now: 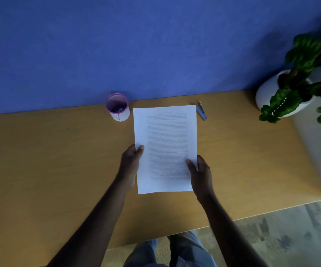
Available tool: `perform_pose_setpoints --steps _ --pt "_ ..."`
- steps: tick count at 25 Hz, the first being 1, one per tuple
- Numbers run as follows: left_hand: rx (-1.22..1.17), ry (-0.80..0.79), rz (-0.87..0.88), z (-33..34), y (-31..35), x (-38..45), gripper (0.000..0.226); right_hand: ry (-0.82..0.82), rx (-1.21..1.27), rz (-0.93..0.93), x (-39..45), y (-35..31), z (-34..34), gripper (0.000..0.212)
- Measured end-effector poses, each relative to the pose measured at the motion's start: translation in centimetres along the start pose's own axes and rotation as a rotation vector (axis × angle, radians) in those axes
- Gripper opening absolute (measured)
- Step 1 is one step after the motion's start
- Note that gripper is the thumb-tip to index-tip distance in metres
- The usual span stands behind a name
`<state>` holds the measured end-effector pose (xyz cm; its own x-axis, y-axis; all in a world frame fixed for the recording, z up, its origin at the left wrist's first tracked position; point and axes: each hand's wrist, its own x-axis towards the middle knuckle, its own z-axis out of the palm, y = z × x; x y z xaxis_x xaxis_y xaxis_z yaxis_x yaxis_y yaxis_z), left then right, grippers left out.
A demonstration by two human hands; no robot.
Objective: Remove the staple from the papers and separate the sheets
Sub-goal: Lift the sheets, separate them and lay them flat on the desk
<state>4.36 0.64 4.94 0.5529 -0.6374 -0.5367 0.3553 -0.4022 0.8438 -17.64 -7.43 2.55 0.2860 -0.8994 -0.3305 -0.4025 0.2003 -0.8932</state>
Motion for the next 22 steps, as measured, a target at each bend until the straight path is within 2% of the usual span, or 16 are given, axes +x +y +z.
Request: perform_pose_setpoints --steps 2,8,12,16,22 --pt "0.069 0.025 -0.022 0.3 -2.2 -1.5 0.016 0.025 0.006 0.003 0.4 -0.3 0.5 0.011" --pt "0.184 0.09 -0.066 0.4 -5.7 -0.7 0.029 0.092 0.015 0.089 1.7 0.8 1.8 0.008" --pt "0.228 0.114 -0.091 1.0 -6.1 1.5 0.027 0.13 -0.087 0.157 3.2 1.6 2.2 0.026" --pt "0.243 0.163 -0.15 0.9 -6.8 3.4 0.027 0.083 -0.192 0.19 4.8 1.6 2.5 0.038" --pt "0.331 0.154 -0.206 0.7 -6.9 4.9 0.022 0.058 -0.351 0.084 4.7 2.2 2.4 0.048"
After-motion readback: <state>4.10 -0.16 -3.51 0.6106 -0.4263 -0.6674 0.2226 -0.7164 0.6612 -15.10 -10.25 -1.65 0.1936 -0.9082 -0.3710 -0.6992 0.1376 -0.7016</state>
